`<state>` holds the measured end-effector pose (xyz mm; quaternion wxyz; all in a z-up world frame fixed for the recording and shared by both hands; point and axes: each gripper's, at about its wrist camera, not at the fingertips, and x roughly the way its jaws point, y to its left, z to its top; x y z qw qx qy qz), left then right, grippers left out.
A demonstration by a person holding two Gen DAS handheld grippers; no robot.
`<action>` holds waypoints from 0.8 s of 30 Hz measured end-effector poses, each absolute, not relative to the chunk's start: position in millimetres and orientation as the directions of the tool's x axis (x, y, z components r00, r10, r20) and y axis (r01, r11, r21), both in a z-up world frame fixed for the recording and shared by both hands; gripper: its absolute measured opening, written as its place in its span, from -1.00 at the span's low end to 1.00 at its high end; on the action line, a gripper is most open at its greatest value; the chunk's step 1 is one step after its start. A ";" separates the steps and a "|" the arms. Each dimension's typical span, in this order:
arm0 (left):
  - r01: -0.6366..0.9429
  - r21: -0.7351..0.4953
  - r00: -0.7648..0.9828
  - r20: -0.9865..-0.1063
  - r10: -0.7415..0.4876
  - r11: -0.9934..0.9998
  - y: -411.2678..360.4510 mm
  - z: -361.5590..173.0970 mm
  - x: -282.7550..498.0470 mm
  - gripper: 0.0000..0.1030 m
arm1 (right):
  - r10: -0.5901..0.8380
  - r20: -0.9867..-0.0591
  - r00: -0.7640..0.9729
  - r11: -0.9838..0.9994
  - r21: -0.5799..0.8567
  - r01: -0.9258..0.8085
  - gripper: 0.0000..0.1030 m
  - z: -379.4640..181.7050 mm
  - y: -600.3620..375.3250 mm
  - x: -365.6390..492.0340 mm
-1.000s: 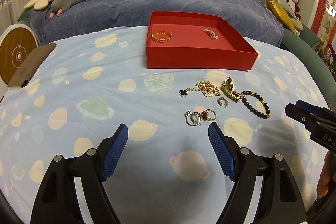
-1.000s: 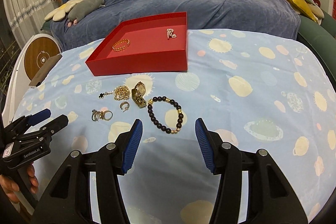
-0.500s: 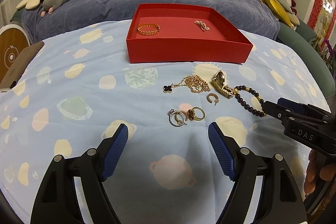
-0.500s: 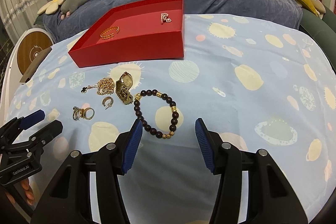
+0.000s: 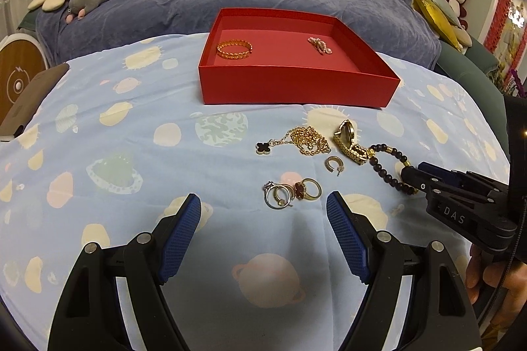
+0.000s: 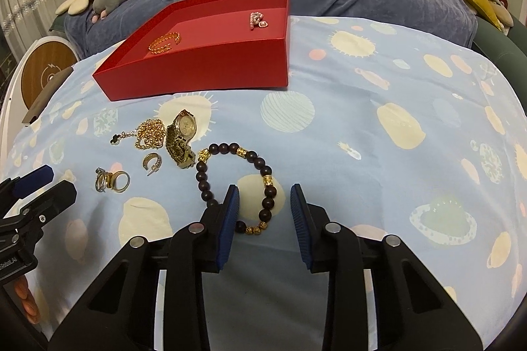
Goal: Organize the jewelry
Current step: 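Grasp the black bead bracelet with the right tool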
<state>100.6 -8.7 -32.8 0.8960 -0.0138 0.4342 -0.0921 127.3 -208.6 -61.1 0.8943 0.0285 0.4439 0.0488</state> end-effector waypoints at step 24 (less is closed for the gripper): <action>0.204 -0.129 0.612 -0.757 -0.229 0.970 -76.5 -27.6 143.6 0.47 | 0.141 -0.771 0.621 0.988 0.147 -0.043 -0.86 -43.1 -236.7 104.4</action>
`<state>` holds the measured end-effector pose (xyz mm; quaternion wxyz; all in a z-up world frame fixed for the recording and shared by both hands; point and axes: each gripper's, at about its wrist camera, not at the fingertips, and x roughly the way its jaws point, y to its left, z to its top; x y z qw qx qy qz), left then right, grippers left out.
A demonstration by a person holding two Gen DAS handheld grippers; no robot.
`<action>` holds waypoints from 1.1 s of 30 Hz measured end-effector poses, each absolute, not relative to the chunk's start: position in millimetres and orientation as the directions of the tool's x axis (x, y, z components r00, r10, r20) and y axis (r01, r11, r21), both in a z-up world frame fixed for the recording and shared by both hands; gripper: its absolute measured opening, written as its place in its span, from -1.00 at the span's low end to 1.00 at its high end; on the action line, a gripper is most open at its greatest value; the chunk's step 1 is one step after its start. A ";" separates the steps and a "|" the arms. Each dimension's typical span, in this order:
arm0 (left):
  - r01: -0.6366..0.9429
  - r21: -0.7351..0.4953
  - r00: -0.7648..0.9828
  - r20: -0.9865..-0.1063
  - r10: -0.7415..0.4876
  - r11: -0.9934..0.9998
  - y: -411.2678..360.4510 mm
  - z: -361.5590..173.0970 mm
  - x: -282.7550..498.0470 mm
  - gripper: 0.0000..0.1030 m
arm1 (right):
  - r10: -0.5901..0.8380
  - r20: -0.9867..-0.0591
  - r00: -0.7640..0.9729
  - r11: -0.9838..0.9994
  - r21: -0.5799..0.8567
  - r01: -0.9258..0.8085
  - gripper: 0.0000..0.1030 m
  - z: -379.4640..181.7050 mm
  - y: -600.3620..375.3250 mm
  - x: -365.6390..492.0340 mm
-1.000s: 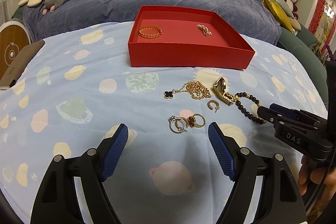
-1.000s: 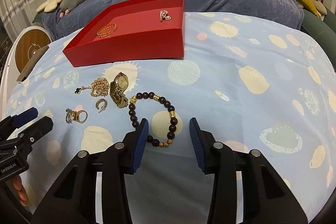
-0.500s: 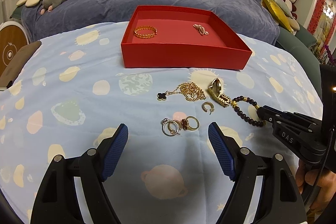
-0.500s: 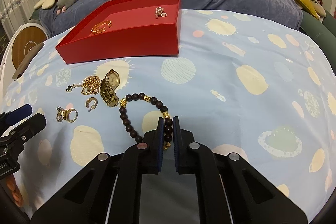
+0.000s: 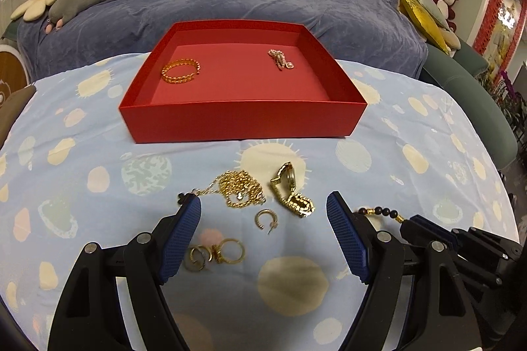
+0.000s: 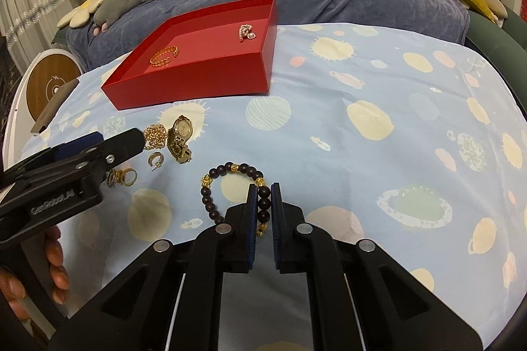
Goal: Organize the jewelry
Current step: 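Grasp the black bead bracelet with the right tool, then grasp the gold watch with the left tool while the right tool holds the bead bracelet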
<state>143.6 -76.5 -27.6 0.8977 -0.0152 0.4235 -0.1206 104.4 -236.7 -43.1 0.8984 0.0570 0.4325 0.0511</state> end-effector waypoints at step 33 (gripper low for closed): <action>0.244 -0.133 0.573 -0.779 -0.254 0.961 -93.5 -41.4 158.1 -0.87 | 0.187 -0.733 0.654 0.977 0.210 -0.044 -0.86 -21.5 -255.1 98.6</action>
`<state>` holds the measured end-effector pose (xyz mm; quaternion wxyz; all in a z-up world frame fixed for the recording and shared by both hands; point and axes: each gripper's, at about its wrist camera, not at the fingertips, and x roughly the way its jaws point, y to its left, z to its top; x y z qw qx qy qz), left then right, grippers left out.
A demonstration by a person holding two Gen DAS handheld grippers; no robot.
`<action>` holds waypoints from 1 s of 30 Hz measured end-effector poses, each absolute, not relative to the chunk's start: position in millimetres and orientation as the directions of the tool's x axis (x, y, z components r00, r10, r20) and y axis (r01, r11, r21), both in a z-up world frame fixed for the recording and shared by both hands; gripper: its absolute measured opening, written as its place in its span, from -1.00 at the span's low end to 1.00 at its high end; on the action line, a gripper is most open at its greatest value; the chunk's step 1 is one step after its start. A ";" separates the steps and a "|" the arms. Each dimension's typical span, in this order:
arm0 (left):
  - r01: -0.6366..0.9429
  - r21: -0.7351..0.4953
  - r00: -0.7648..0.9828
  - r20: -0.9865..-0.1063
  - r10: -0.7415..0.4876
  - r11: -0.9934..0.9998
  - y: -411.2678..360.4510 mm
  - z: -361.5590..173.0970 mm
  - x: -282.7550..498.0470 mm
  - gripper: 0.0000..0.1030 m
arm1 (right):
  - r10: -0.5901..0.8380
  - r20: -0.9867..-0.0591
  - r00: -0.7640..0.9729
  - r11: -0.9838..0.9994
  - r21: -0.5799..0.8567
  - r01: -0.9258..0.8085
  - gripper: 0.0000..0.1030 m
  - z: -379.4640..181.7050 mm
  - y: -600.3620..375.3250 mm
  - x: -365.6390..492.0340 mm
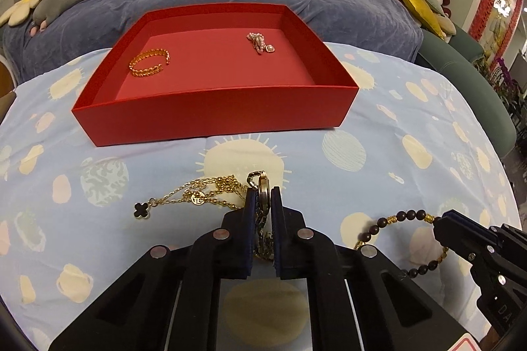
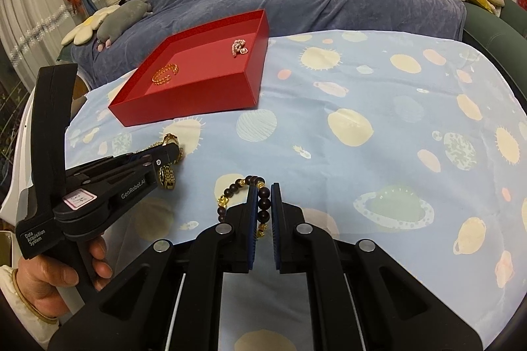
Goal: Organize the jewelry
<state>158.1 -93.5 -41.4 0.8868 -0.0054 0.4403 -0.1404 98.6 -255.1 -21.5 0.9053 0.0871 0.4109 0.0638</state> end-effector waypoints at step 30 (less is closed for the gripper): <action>0.177 -0.296 0.626 -0.702 -0.339 0.939 20.5 28.4 112.9 -0.86 | 0.247 -0.616 0.748 0.962 0.248 -0.113 -0.86 48.9 -199.1 102.6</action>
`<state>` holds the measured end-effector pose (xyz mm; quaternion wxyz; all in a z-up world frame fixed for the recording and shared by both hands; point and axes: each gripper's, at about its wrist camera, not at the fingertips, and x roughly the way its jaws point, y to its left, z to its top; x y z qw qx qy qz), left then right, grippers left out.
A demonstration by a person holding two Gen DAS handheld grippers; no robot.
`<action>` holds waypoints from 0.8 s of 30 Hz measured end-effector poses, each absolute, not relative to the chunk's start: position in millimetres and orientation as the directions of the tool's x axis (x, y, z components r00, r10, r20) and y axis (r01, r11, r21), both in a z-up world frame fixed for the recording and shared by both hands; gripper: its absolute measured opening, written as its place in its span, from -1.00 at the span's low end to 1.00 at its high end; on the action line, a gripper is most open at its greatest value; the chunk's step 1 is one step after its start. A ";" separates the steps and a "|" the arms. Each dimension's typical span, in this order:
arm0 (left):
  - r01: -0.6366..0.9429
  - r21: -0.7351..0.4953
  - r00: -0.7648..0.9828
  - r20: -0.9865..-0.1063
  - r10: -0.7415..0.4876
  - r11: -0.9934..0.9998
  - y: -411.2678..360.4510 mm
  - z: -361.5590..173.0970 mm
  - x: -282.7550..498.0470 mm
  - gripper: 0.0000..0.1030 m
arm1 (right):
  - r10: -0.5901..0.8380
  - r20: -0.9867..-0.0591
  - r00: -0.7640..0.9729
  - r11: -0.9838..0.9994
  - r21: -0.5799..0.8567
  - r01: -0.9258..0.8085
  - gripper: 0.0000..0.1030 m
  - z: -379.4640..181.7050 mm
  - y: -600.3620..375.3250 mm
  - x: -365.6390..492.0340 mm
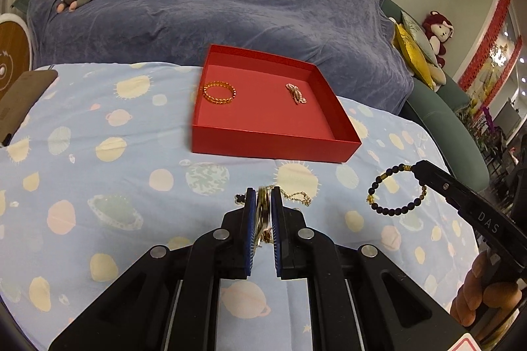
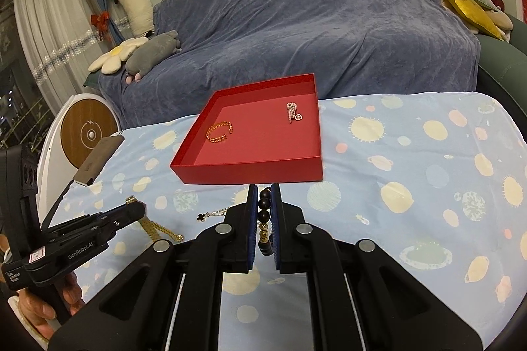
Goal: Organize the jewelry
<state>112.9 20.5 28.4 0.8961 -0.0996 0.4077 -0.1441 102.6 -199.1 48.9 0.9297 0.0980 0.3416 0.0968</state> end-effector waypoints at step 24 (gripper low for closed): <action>0.162 -0.195 0.545 -0.800 -0.253 0.967 -0.6 -33.2 110.9 -0.32 | 0.252 -0.646 0.720 0.964 0.232 -0.130 -0.86 37.1 -190.5 101.9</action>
